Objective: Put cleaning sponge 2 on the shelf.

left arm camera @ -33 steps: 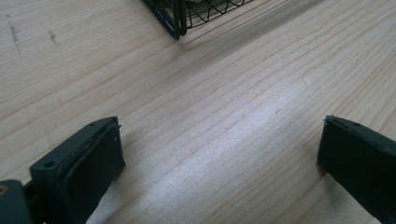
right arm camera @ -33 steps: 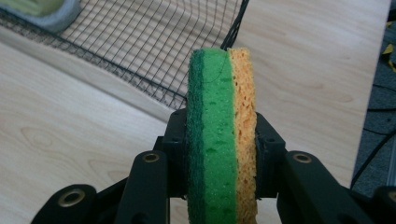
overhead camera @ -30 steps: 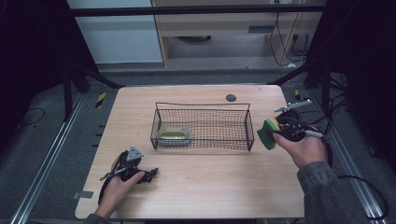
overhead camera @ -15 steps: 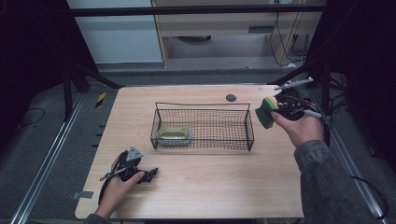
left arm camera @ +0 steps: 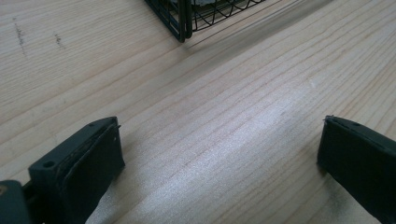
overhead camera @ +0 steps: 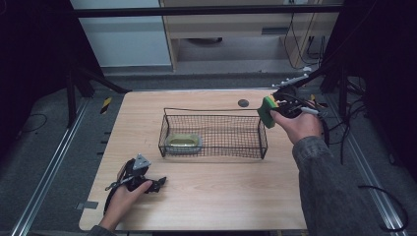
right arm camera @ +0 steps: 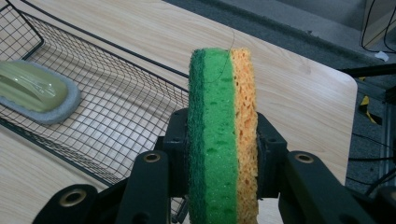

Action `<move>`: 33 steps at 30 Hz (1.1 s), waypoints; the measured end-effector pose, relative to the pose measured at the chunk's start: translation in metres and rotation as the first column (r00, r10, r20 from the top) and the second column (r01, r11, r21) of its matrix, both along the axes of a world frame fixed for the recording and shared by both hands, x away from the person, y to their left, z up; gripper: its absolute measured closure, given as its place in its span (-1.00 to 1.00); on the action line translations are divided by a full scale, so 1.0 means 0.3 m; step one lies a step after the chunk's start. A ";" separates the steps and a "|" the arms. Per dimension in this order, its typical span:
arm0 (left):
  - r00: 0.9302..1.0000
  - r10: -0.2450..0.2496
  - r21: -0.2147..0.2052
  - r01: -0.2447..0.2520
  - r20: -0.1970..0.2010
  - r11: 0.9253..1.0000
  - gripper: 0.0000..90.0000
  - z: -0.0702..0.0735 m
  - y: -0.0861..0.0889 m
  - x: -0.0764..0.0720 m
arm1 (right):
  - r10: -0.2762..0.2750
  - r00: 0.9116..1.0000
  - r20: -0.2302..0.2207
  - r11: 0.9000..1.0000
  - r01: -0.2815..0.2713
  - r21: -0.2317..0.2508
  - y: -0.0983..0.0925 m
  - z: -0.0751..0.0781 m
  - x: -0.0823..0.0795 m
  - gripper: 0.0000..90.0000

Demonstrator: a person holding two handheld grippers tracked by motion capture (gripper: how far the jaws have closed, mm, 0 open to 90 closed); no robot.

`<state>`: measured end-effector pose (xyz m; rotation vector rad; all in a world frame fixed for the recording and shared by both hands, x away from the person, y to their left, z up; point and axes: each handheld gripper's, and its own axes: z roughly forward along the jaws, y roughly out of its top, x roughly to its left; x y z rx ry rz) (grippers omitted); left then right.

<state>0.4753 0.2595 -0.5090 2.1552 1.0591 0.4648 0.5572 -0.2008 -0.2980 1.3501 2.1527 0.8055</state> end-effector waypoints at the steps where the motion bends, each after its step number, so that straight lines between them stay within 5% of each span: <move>1: 1.000 0.000 0.000 0.000 0.000 1.000 -1.00 0.000 0.000 0.000 | 0.000 1.000 0.000 1.000 0.000 0.000 0.000 0.000 0.000 0.44; 33: 1.000 -0.003 0.000 0.003 0.000 1.000 -1.00 0.000 0.001 0.001 | 0.044 0.997 -0.068 0.998 -0.047 -0.039 0.126 -0.162 0.090 0.44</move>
